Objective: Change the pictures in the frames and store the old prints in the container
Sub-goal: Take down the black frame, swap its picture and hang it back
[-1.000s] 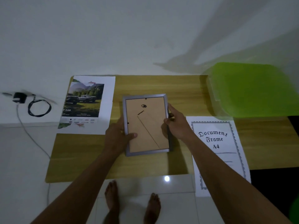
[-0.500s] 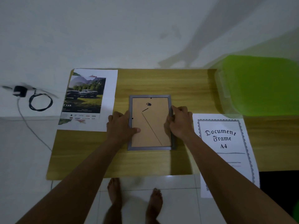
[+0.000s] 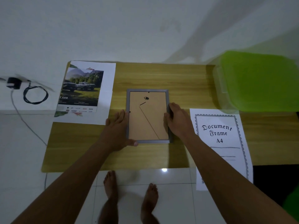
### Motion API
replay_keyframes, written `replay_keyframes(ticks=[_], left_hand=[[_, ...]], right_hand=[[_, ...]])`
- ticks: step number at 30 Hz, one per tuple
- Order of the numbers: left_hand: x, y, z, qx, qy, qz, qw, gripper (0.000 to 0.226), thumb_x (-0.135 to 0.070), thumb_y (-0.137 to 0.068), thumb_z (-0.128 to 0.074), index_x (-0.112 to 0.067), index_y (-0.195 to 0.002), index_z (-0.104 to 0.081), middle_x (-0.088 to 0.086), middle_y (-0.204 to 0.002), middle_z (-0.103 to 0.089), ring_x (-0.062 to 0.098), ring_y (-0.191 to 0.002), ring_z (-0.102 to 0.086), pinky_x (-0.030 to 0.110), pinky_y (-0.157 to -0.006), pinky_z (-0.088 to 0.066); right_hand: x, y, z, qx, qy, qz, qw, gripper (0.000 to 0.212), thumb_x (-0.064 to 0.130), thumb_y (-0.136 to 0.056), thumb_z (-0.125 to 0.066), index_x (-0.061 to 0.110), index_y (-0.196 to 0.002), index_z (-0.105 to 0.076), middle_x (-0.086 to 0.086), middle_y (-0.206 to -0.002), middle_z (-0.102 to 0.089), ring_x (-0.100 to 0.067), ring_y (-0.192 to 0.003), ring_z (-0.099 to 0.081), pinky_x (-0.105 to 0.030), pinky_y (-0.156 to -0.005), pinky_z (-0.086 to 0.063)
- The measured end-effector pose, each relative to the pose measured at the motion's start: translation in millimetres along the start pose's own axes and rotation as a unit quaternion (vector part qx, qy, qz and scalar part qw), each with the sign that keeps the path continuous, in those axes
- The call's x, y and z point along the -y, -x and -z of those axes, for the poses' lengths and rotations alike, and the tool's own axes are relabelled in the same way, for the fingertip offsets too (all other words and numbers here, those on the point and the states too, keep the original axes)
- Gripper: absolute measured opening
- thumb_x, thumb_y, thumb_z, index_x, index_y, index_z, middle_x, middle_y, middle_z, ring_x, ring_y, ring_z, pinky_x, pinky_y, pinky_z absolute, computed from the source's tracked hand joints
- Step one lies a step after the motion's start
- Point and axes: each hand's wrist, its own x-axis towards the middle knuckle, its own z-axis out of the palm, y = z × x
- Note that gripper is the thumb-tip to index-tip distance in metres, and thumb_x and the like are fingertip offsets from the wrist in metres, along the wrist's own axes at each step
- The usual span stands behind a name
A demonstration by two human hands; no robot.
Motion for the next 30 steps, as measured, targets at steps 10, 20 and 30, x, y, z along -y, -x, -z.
replay_keyframes(ticks=[10,20,30], left_hand=[[-4,-3,0,0.008,0.032,0.005,0.999,0.135,-0.061,-0.066,-0.074,-0.011,-0.151,0.017,0.007,-0.159,0.020,0.026,-0.146,0.018,0.046,-0.120,0.001],[-5,-1,1,-0.003,0.036,0.008,0.999,0.134,-0.060,-0.066,-0.075,-0.011,-0.151,0.016,0.007,-0.160,0.018,0.026,-0.146,0.017,0.044,-0.119,0.000],[-8,-2,2,-0.001,0.023,0.021,1.000,0.136,-0.064,-0.063,-0.075,-0.012,-0.151,0.014,0.007,-0.160,0.015,0.028,-0.147,0.015,0.046,-0.119,0.000]], right_hand=[[2,-7,-11,-0.058,0.019,-0.004,0.998,0.012,0.021,-0.090,-0.059,0.018,-0.088,-0.047,-0.006,-0.099,-0.060,-0.030,-0.083,-0.058,-0.033,-0.065,-0.045],[3,-8,-12,-0.057,0.061,-0.003,0.997,0.013,0.021,-0.094,-0.053,0.010,-0.101,-0.057,-0.009,-0.110,-0.059,-0.034,-0.091,-0.058,-0.031,-0.066,-0.035],[4,-5,2,-0.029,-0.024,-0.020,0.999,0.024,0.028,-0.096,-0.050,0.009,-0.105,-0.062,-0.008,-0.108,-0.064,-0.034,-0.097,-0.061,-0.039,-0.080,-0.051]])
